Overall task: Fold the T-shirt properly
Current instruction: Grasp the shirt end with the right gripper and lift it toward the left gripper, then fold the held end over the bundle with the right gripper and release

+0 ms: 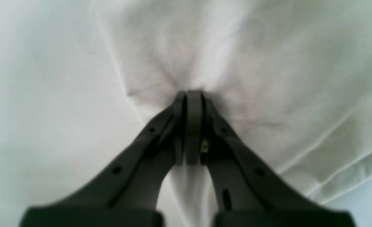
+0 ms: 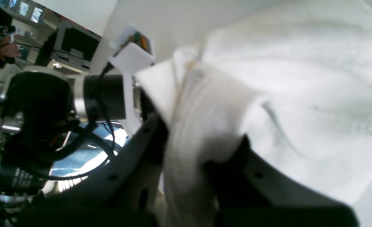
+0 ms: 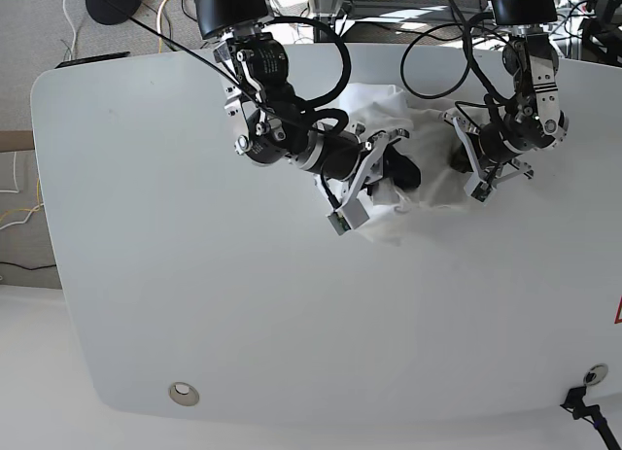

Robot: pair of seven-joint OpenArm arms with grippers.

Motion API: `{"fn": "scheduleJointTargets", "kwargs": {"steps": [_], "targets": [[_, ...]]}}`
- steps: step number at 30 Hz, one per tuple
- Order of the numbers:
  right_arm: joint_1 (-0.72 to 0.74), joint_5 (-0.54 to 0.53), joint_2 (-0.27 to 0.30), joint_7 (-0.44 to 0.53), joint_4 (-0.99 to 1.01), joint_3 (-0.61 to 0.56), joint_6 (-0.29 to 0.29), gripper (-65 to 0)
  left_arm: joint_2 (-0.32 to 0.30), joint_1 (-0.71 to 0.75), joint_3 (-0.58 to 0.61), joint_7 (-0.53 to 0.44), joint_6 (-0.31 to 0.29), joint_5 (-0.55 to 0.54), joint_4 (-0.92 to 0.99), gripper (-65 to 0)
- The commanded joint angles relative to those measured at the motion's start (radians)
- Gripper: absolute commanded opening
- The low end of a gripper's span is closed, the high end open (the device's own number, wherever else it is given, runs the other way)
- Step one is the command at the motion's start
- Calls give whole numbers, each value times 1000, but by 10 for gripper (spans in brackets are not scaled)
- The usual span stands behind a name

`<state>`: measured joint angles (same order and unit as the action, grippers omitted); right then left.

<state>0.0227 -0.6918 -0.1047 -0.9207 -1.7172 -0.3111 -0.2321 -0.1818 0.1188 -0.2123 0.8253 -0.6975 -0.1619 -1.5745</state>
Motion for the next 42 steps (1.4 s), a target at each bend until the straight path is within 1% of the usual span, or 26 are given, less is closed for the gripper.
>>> {"fn": "scheduleJointTargets", "kwargs": {"steps": [1,4,6,11,12,14,15,16,19,21,22,24,25,26,29,31,34,36,38,42], "targets": [[29,-22,-28,22,10,-16,-10,-650,-9,3,0,48,-1,31,-2,-650],[44,-22,-33,22,32,-16,-10,-650,-9,3,0,48,-1,29,-10,-650],[50,-22,-33,22,32,-16,-10,-650,-9,5,-5,48,-1,29,-48,-650],[69,-22,-33,22,35,-20,-6,-650,-9,6,-91,52,-1,29,-174,-650],[70,-21,-33,22,35,-33,-2,-636,-9,8,-111,52,-1,29,-191,-650],[72,-21,-31,22,39,-55,40,-544,-9,8,-151,52,-1,29,-212,-650],[72,-21,-31,22,39,-59,60,-510,-9,8,-164,52,-1,29,-214,-650],[72,-21,-31,22,39,-61,66,-493,-9,8,-175,52,-1,29,-214,-590],[72,-21,-31,22,39,-61,69,-487,-9,8,-237,52,-1,29,-235,-389],[87,-21,-33,22,39,-64,75,-487,-9,8,-286,52,-1,29,-254,-301],[99,-21,-33,22,41,-90,75,-487,-9,8,-315,52,-1,29,-261,-281],[133,-21,-33,22,53,-155,76,-487,-17,3,-370,50,-1,29,-266,-265],[151,-21,-36,22,73,-181,76,-487,-34,2,-388,48,-1,28,-267,-267],[171,-21,-52,22,96,-207,76,-487,-45,2,-404,47,-1,28,-269,-267],[211,-22,-52,22,133,-253,76,-487,-63,0,-459,44,-1,28,-306,-267],[220,-22,-52,22,131,-253,76,-487,-64,0,-480,44,-1,26,-335,-267],[225,-21,-51,22,102,-201,76,-487,-91,-6,-493,42,-1,26,-338,-267],[225,-21,-14,22,78,-142,78,-487,-89,-11,-494,42,-1,26,-338,-267],[225,-21,44,22,75,-95,78,-487,-89,-11,-494,42,-1,26,-336,-267],[225,-19,178,22,65,-79,78,-490,-89,-8,-494,42,-1,26,-335,-267]]}}
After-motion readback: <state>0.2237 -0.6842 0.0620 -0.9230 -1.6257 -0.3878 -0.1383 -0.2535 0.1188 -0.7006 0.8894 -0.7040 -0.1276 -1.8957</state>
